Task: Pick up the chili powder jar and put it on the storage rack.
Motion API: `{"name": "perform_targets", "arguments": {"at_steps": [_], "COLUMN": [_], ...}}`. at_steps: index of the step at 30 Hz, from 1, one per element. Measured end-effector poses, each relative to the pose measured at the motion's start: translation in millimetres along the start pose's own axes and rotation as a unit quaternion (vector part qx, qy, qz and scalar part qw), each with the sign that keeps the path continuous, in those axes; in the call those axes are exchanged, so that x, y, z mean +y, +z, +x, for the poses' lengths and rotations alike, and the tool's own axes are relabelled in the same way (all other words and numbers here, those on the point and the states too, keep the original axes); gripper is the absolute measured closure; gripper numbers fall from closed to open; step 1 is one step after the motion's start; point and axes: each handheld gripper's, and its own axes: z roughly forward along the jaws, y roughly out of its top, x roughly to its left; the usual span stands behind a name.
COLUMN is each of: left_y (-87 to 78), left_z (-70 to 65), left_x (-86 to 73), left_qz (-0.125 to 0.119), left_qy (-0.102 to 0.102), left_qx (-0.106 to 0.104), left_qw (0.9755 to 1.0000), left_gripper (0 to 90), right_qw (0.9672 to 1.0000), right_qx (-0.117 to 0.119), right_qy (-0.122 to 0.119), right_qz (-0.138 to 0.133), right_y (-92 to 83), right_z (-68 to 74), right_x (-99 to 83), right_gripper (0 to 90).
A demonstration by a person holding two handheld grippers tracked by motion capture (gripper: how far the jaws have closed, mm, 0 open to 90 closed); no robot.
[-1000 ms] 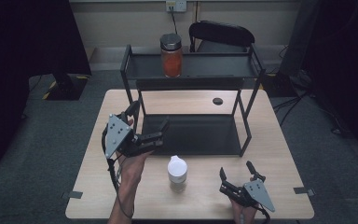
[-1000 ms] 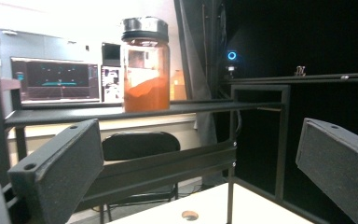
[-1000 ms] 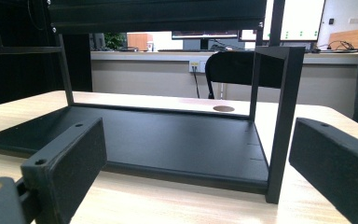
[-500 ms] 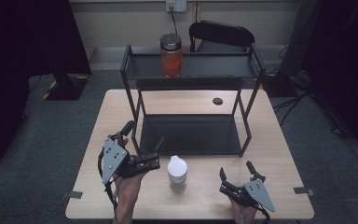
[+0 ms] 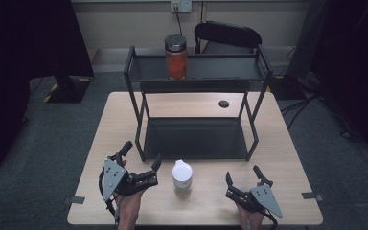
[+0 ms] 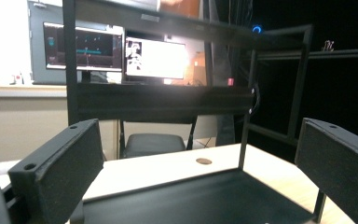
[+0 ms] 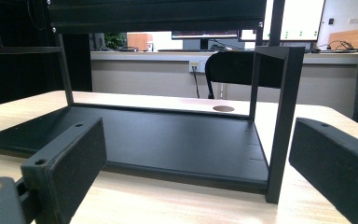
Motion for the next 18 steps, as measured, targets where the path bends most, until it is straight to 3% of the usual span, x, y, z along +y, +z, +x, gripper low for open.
{"name": "perform_targets", "arguments": {"at_steps": [4, 6, 10, 18], "left_y": [-4.1, -6.5, -9.7, -11.7], "left_z": [2.6, 1.0, 0.7, -0.4], "left_x": [-13.0, -17.8, -28.3, -52.1], "left_qz": [0.004, 0.008, 0.009, 0.027], "left_qy": [-0.006, 0.0, -0.007, 0.005], "left_qx": [-0.004, 0.0, 0.007, 0.026], "left_qw": [1.0, 1.0, 0.9999, 0.9993], "left_gripper": [0.2, 0.2, 0.2, 0.3], "right_qw": [1.0, 1.0, 1.0, 1.0], "right_qx": [0.0, 0.0, 0.0, 0.0], "right_qy": [0.0, 0.0, 0.0, 0.0], "right_qz": [0.0, 0.0, 0.0, 0.0], "right_y": [0.0, 0.0, 0.0, 0.0], "right_z": [0.0, 0.0, 0.0, 0.1], "right_x": [0.0, 0.0, 0.0, 0.0], "right_gripper": [2.7, 2.6, 2.6, 2.7]}}
